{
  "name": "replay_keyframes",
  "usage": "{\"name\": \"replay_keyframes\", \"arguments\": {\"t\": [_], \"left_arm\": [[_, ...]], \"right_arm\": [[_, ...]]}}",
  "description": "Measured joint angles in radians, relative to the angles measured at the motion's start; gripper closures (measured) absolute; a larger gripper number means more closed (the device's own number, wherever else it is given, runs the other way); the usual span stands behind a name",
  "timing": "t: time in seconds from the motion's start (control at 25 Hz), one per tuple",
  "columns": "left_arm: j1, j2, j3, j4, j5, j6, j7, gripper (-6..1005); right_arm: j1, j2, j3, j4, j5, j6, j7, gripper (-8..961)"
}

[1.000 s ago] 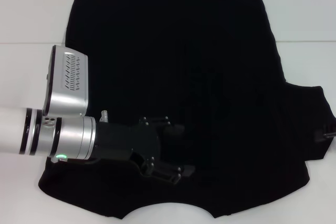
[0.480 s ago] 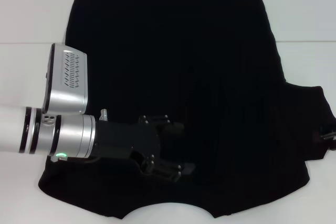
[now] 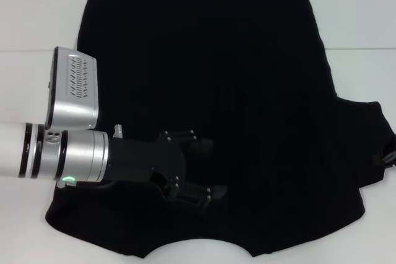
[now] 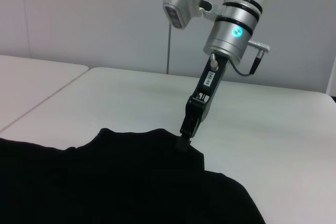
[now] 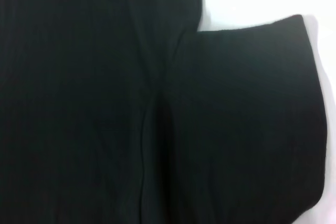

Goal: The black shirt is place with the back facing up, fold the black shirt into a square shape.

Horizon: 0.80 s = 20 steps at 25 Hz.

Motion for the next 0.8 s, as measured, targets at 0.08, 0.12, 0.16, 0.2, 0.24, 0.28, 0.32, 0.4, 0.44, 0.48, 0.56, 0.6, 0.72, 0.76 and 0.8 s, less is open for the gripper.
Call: {"name": "replay_keyframes", "arguments": {"t": [0.08,0.12,0.16,0.2,0.24,0.28,0.32,0.4,0.44,0.48,0.56,0.6,0.72,0.76,0.8], "left_arm": [[0.000,0.000,-0.004,0.000,0.002,0.000,-0.003,66],[0.000,0.000,-0.006,0.000,0.003,0.000,-0.004,67],[0.000,0.000,-0.007,0.000,0.003,0.000,-0.004,67],[0.000,0.000,-0.008,0.000,0.004,0.000,-0.004,68],[0.001,0.000,-0.008,0.000,0.003,-0.001,-0.004,68],[0.001,0.000,-0.008,0.000,0.002,-0.001,-0.005,68],[0.002,0.000,-0.009,0.000,0.001,-0.001,-0.005,69],[0.003,0.000,-0.010,0.000,-0.001,-0.001,-0.006,69],[0.003,0.000,-0.010,0.000,-0.001,-0.001,-0.011,70],[0.003,0.000,-0.010,0.000,-0.001,-0.001,-0.014,70],[0.002,-0.001,-0.010,0.000,-0.002,0.002,-0.029,71],[0.002,-0.001,-0.010,0.000,-0.003,0.003,-0.032,71],[0.005,-0.002,-0.009,-0.001,-0.013,0.013,-0.049,72],[0.005,-0.002,-0.009,-0.001,-0.013,0.013,-0.049,73],[0.005,-0.002,-0.008,-0.002,-0.016,0.015,-0.055,73]], "right_arm": [[0.000,0.001,0.000,0.000,0.000,0.007,0.000,748],[0.000,0.001,0.000,0.000,0.000,0.011,0.000,769],[0.000,0.002,0.000,0.000,0.000,0.015,0.000,790],[-0.002,0.003,0.001,-0.002,0.000,0.021,0.000,812],[-0.004,0.004,0.002,-0.004,0.000,0.024,0.000,833],[-0.008,0.006,0.005,-0.007,0.001,0.030,-0.001,854],[-0.013,0.007,0.007,-0.012,0.003,0.034,-0.005,875],[-0.023,0.010,0.013,-0.022,0.008,0.043,-0.014,917],[-0.029,0.011,0.017,-0.030,0.010,0.046,-0.022,920],[-0.033,0.013,0.025,-0.040,0.010,0.049,-0.031,924],[-0.043,0.019,0.046,-0.062,0.011,0.049,-0.059,931],[-0.047,0.019,0.057,-0.070,0.011,0.050,-0.071,934],[-0.055,0.014,0.076,-0.081,0.011,0.050,-0.090,934],[-0.057,0.012,0.079,-0.083,0.011,0.050,-0.093,934],[-0.061,0.009,0.083,-0.088,0.011,0.049,-0.097,934]]}}
